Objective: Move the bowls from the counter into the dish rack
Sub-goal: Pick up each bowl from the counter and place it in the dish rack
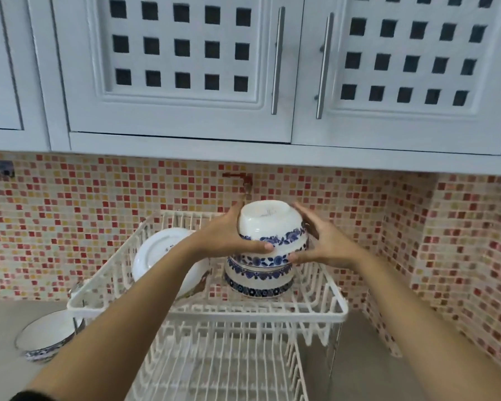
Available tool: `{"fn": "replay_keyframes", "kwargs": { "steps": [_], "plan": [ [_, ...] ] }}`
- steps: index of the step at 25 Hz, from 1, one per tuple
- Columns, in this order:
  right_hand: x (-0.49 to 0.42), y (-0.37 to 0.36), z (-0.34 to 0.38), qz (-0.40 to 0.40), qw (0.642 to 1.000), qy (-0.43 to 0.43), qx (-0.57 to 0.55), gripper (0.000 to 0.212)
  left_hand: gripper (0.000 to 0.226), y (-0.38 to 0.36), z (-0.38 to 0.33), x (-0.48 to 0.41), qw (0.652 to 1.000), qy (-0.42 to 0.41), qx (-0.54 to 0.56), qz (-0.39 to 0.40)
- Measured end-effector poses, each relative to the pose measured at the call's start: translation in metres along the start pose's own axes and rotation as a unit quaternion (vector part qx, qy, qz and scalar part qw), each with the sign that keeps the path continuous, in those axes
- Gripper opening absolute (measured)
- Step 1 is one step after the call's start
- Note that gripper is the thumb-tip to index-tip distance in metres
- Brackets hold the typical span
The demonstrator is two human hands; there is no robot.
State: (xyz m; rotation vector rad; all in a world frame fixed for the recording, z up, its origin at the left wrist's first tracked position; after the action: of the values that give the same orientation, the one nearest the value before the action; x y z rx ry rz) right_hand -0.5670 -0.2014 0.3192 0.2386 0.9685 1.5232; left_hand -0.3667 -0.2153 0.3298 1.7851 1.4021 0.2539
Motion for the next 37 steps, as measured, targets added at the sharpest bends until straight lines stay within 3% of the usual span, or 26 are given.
{"fn": "replay_keyframes", "kwargs": {
  "steps": [3, 7, 10, 17, 22, 25, 27, 30, 34, 37],
  "plan": [
    [-0.010, -0.009, -0.015, 0.037, 0.998, -0.016, 0.043, 0.122, 0.097, -0.011, 0.004, -0.016, 0.995, 0.027, -0.088, 0.050],
    [-0.024, -0.018, -0.030, 0.072, 0.992, -0.028, 0.097, 0.126, 0.121, -0.019, 0.017, -0.033, 0.980, 0.082, -0.141, 0.114],
    [-0.031, -0.023, -0.036, 0.106, 0.986, -0.042, 0.125, 0.126, 0.126, -0.026, 0.023, -0.038, 0.961, 0.105, -0.198, 0.160],
    [-0.038, -0.031, -0.040, 0.142, 0.967, -0.033, 0.209, 0.119, 0.120, -0.035, 0.024, -0.043, 0.935, 0.125, -0.278, 0.183],
    [-0.036, -0.031, -0.036, 0.150, 0.962, -0.039, 0.226, 0.115, 0.129, -0.037, 0.025, -0.044, 0.917, 0.124, -0.322, 0.203],
    [-0.033, -0.031, -0.029, 0.150, 0.963, -0.051, 0.216, 0.112, 0.123, -0.034, 0.020, -0.039, 0.928, 0.074, -0.327, 0.165],
    [-0.026, -0.029, -0.022, 0.140, 0.969, -0.060, 0.194, 0.107, 0.107, -0.021, 0.011, -0.031, 0.947, 0.011, -0.303, 0.104],
    [-0.016, -0.028, -0.001, 0.091, 0.958, -0.021, 0.271, 0.093, 0.082, 0.013, 0.009, -0.010, 0.947, -0.057, -0.314, 0.026],
    [-0.017, -0.051, 0.061, 0.005, 0.948, 0.018, 0.317, 0.072, 0.072, 0.063, 0.034, 0.031, 0.940, -0.055, -0.335, -0.021],
    [-0.019, -0.100, 0.125, -0.034, 0.939, 0.075, 0.333, 0.067, 0.068, 0.102, 0.068, 0.074, 0.940, -0.039, -0.336, -0.039]
  ]
}}
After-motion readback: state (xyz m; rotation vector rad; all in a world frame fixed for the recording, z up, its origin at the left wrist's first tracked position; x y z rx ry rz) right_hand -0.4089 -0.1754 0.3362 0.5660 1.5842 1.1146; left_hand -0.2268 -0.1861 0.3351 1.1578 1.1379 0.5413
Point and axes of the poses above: each hand's wrist, its own x-axis away from the middle knuckle, its own y-axis out of the back of the hand, z = x × y, the point moved 5 cm from there along -x, towards the middle knuckle, and after that the axes turned 6 degrees about -z, right-handed, at the moved point
